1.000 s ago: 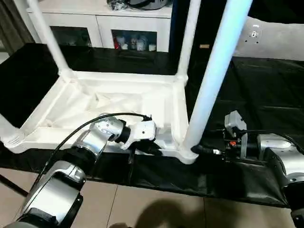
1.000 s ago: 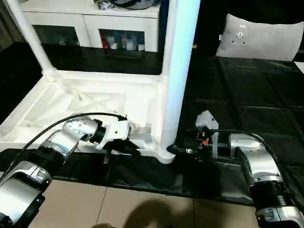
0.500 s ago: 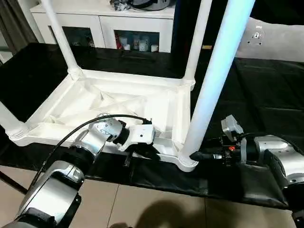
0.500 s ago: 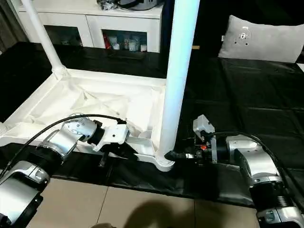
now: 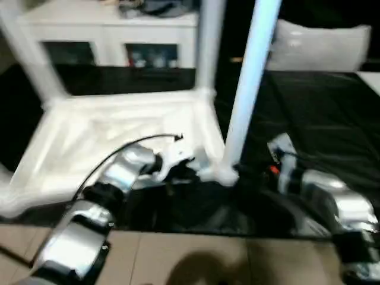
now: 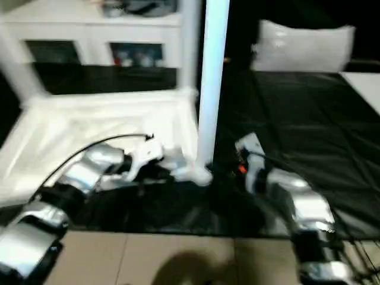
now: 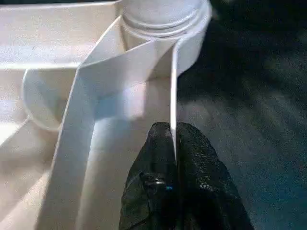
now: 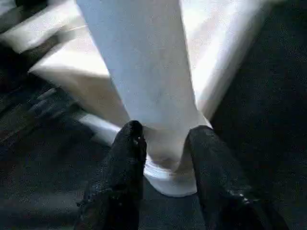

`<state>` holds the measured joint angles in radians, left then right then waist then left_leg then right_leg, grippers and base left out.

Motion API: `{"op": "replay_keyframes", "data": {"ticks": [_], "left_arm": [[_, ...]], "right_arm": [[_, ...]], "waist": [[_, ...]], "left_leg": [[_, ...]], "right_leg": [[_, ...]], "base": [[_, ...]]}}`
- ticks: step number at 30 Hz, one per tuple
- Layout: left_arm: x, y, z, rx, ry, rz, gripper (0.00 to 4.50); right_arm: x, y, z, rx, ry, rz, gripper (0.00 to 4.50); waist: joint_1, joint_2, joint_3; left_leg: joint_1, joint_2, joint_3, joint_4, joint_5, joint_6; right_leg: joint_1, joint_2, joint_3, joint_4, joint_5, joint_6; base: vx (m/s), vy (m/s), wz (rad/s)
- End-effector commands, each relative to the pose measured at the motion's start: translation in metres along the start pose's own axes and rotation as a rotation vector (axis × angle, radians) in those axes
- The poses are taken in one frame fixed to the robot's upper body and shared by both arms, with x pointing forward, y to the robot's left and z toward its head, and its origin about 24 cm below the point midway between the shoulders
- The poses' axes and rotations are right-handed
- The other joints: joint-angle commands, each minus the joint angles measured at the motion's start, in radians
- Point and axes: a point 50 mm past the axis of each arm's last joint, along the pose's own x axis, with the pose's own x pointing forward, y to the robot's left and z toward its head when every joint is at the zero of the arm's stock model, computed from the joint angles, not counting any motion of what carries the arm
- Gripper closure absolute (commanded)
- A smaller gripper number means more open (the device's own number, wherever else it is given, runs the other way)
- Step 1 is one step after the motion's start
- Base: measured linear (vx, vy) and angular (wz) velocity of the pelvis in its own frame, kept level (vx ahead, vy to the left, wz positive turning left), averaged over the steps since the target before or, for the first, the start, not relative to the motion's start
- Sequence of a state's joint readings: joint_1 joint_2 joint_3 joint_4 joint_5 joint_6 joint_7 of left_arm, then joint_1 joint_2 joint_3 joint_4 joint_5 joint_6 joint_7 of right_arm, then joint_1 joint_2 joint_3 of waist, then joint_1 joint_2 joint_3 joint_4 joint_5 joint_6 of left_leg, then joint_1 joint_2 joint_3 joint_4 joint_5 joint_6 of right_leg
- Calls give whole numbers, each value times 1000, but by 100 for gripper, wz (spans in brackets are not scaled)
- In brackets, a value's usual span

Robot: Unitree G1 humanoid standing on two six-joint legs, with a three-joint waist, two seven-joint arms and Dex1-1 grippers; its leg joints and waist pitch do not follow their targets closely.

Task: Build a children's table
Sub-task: Rotate leg to tighten, then rotate table base

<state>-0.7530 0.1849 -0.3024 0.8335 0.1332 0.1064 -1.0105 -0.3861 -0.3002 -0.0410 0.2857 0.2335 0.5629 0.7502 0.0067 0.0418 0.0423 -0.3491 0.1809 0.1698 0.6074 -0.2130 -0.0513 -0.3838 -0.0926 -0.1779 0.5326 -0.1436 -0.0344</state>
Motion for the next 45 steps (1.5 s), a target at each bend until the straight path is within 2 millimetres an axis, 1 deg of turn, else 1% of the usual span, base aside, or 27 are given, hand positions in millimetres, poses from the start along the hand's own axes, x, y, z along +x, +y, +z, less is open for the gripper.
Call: {"op": "replay_keyframes", "data": {"ticks": [1,2,4,5,7,8,9,12,15,19,20,22,23,24,25,26,27,28,29,31,36,39,41,42,43,44,45], "left_arm": [[28,-12,29,-16,-76,5,450],[31,-12,32,-29,-81,31,450],[34,-12,36,-36,-88,62,450],[38,-13,40,-31,-95,78,450],[38,-13,41,-23,-97,81,450],[38,-13,42,2,-100,82,450],[37,-13,42,10,-100,81,450],[34,-10,40,35,-85,91,450],[29,-8,37,85,-75,79,450],[18,-5,30,229,-61,11,450],[12,-2,27,270,-54,0,450],[9,2,26,287,-48,24,450],[4,8,25,309,-39,57,450],[4,8,25,309,-39,57,450],[1,11,24,318,-34,78,450],[-1,14,24,312,-38,104,450],[-3,16,23,304,-45,121,450],[-4,17,23,294,-57,132,450],[-5,17,24,283,-76,126,450],[-7,13,22,218,-115,71,406],[-13,10,11,121,-128,46,359],[-22,10,8,100,-124,77,336],[-31,11,7,87,-125,117,315],[-34,11,7,84,-123,124,307],[-40,11,6,83,-113,136,302],[-46,10,4,86,-102,145,302],[-51,10,3,88,-95,149,299]], "right_arm": [[23,8,5,-11,32,-126,325],[26,7,6,-4,28,-177,325],[29,6,8,8,2,-218,325],[32,7,11,16,-51,-231,325],[31,7,11,25,-57,-226,300],[28,7,13,22,-66,-213,292],[26,7,13,15,-68,-209,280],[21,6,12,-9,-57,-216,250],[11,0,12,-26,-68,-225,223],[-8,-8,6,-76,-50,-249,191],[-16,-7,2,-83,-25,-230,179],[-21,-6,-1,-84,-14,-217,160],[-27,-4,-4,-103,2,-204,154],[-27,-4,-4,-103,2,-204,134],[-31,-2,-6,-106,7,-197,134],[-35,0,-6,-109,3,-189,118],[-37,1,-6,-108,-2,-183,118],[-39,2,-6,-110,-10,-176,113],[-42,3,-5,-124,-20,-179,91],[-47,2,-4,-128,-33,-189,76],[-51,8,1,-150,-37,-149,33],[-51,17,5,-136,-40,-61,7],[-49,24,10,-140,-58,7,0],[-49,25,11,-139,-62,18,0],[-48,25,13,-157,-68,6,0],[-45,24,16,-179,-74,-12,0],[-43,23,17,-194,-79,-24,0]], "waist": [[-15,7,-54],[-30,2,-56],[-40,-2,-56],[-42,-8,-58],[-38,-9,-61],[-32,-12,-63],[-25,-10,-66],[-14,-12,-68],[0,-13,-70],[22,-7,-73],[34,-5,-77],[41,-6,-76],[44,1,-73],[47,-2,-72],[49,2,-71],[49,1,-69],[48,2,-68],[50,6,-69],[49,1,-69],[50,8,-71],[52,10,-73],[51,13,-71],[47,17,-69],[46,18,-68],[45,13,-66],[44,21,-62],[42,21,-62]], "left_leg": [[8,57,-39,-75,-324,24],[10,58,-42,-77,-359,23],[6,46,-36,-72,-345,35],[4,40,-32,-69,-316,45],[2,38,-29,-67,-281,59],[-5,41,-27,-71,-233,81],[-4,44,-26,-71,-203,93],[-8,47,-24,-71,-153,110],[-12,45,-21,-68,-118,121],[-11,50,-22,-67,-75,137],[-10,53,-23,-65,-53,143],[-10,56,-23,-65,-44,150],[-6,57,-22,-66,-70,140],[-3,57,-20,-67,-83,133],[-8,54,-22,-70,-105,117],[-2,54,-19,-71,-133,105],[-7,52,-21,-73,-143,98],[-5,51,-20,-72,-145,95],[-7,51,-20,-72,-143,93],[-7,51,-22,-71,-133,94],[-9,55,-20,-69,-104,113],[-11,54,-20,-70,-110,120],[-12,56,-21,-71,-116,120],[-8,58,-20,-71,-129,114],[-7,56,-20,-73,-144,106],[-5,55,-21,-76,-156,96],[-2,58,-22,-77,-167,84]], "right_leg": [[51,-72,28,-99,-535,-11],[55,-74,27,-99,-514,-13],[54,-82,33,-102,-514,-24],[52,-85,36,-103,-517,-30],[52,-87,41,-100,-503,-38],[56,-84,51,-89,-451,-59],[56,-84,56,-81,-411,-77],[57,-83,64,-67,-350,-103],[60,-84,69,-59,-332,-111],[57,-82,74,-51,-273,-110],[59,-84,77,-39,-222,-117],[55,-81,77,-35,-191,-128],[52,-80,76,-41,-216,-124],[52,-79,76,-44,-232,-119],[56,-82,75,-45,-261,-115],[53,-80,75,-53,-287,-102],[57,-80,74,-53,-302,-97],[56,-80,74,-54,-305,-96],[56,-80,75,-54,-305,-95],[55,-81,75,-51,-291,-103],[56,-82,80,-37,-207,-150],[60,-82,78,-39,-234,-143],[57,-81,77,-41,-252,-140],[54,-81,78,-44,-270,-136],[54,-80,77,-47,-302,-127],[50,-77,76,-52,-336,-116],[49,-79,76,-51,-351,-110]], "base": [[0,0,0],[0,0,0],[0,0,0],[0,0,0],[0,0,0],[0,0,0],[0,0,0],[0,0,0],[0,0,0],[0,0,0],[0,0,0],[0,0,0],[0,0,0],[0,0,0],[0,0,0],[0,0,0],[0,0,0],[0,0,0],[0,0,0],[0,0,0],[0,0,0],[0,0,0],[0,0,0],[0,0,0],[0,0,0],[0,0,0],[0,0,0]]}}
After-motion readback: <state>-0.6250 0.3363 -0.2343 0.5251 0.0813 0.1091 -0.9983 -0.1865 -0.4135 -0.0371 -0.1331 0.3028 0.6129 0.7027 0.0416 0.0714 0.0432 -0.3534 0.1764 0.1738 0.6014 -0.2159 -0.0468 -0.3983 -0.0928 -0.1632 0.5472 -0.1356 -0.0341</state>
